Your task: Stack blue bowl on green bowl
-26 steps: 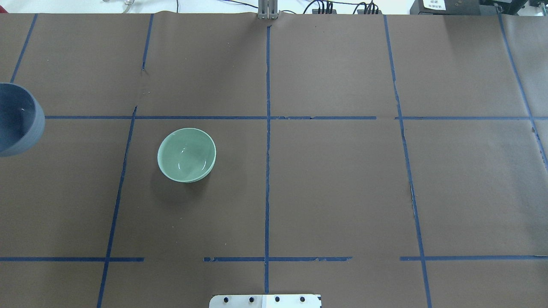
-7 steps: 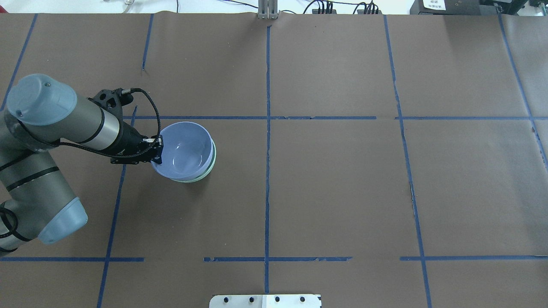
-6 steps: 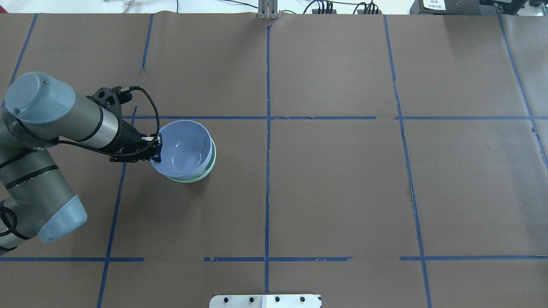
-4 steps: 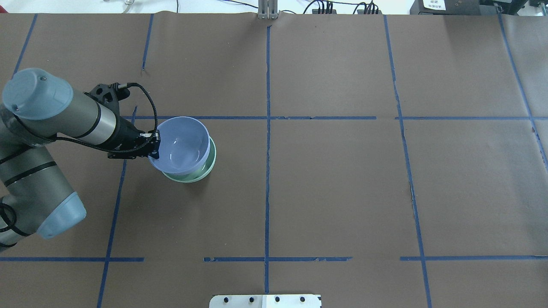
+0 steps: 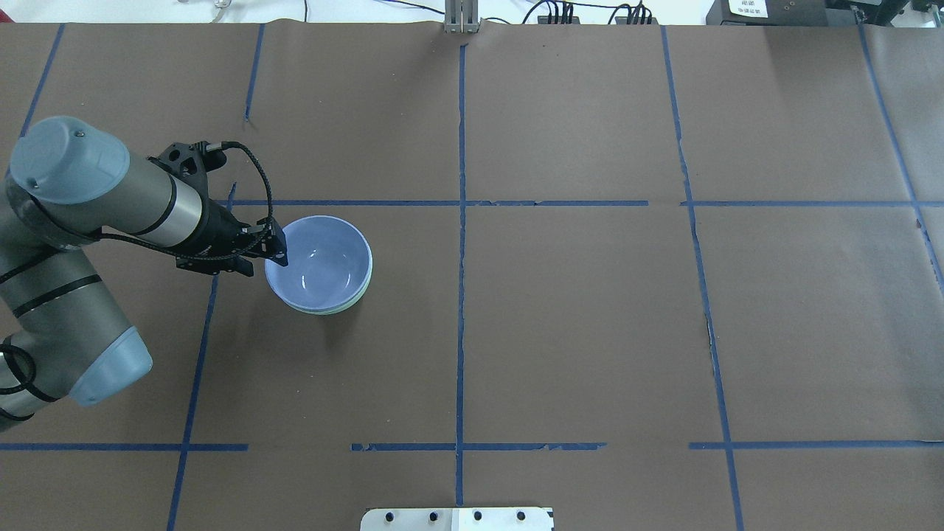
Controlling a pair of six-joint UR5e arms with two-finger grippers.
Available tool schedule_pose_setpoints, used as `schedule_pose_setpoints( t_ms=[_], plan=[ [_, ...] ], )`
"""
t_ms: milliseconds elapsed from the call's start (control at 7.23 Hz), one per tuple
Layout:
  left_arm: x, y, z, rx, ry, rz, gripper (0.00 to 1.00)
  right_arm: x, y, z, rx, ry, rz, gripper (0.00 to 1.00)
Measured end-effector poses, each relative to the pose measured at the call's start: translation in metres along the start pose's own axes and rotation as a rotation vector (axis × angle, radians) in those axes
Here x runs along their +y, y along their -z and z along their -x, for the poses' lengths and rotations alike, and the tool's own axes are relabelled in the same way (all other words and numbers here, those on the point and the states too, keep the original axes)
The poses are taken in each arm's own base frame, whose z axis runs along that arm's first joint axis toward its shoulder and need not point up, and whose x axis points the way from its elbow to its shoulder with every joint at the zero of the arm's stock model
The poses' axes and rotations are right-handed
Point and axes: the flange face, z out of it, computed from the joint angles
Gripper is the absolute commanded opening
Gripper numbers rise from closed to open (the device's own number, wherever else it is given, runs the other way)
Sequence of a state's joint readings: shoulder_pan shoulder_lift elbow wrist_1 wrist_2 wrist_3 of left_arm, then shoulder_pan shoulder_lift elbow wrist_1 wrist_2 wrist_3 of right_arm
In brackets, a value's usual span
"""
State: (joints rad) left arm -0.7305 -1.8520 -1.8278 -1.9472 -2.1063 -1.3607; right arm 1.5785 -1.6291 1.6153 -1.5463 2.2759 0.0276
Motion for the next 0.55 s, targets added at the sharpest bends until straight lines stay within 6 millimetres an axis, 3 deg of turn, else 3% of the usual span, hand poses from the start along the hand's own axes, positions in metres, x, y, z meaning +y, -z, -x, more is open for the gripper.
schedule_pose_setpoints(
  t_ms=[277, 553],
  plan=[
    [0.0, 0.008, -0.002, 0.015, -0.025, -0.011, 1.0, 0.0, 0.0, 0.0, 0.001, 0.0, 0.0, 1.0],
    [-0.025, 0.042, 0.006, 0.024, -0.166, -0.074, 1.0, 0.0, 0.0, 0.0, 0.001, 0.0, 0.0, 1.0]
  ],
)
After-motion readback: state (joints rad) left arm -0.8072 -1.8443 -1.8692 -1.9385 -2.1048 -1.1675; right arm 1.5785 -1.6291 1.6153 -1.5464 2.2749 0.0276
